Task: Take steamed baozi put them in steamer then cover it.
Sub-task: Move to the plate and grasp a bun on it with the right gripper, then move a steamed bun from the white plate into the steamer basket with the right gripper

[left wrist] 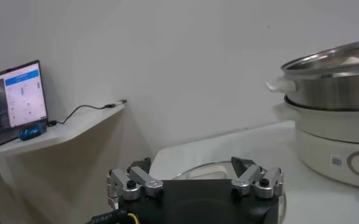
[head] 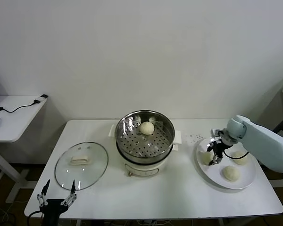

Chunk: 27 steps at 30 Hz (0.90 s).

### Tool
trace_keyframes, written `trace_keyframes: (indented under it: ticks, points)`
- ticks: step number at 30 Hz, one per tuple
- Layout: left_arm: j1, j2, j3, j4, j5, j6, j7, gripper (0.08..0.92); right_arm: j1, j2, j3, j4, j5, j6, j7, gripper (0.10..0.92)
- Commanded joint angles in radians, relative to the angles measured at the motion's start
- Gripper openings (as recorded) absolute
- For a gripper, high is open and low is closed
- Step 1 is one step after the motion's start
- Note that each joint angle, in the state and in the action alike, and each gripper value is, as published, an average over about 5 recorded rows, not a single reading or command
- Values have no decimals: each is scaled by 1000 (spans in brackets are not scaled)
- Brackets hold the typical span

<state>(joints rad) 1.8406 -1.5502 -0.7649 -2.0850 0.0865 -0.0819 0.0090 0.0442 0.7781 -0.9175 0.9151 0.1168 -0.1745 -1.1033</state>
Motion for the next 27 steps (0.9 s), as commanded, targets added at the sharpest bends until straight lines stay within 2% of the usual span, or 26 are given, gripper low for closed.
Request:
trace_keyframes:
  ticks: [1,6,12,20,27]
  points:
    - [2,2,2,-4,0,-1,1,823,163,-41,-108,33,100,-7,-2,680]
    - [6,2,8,-14,0,-3,1,823,458,-33,-321,56,286,-15,-3,677]
    - [14,7,20,-19,0,-10,1,823,735,93,-527,62,513,-51,-1,679]
    - [21,13,39,-29,0,-18,7,823,826,339,-619,77,740,-110,36,678]
    - [35,18,46,-48,9,-22,10,823,793,539,-649,62,813,-148,76,678]
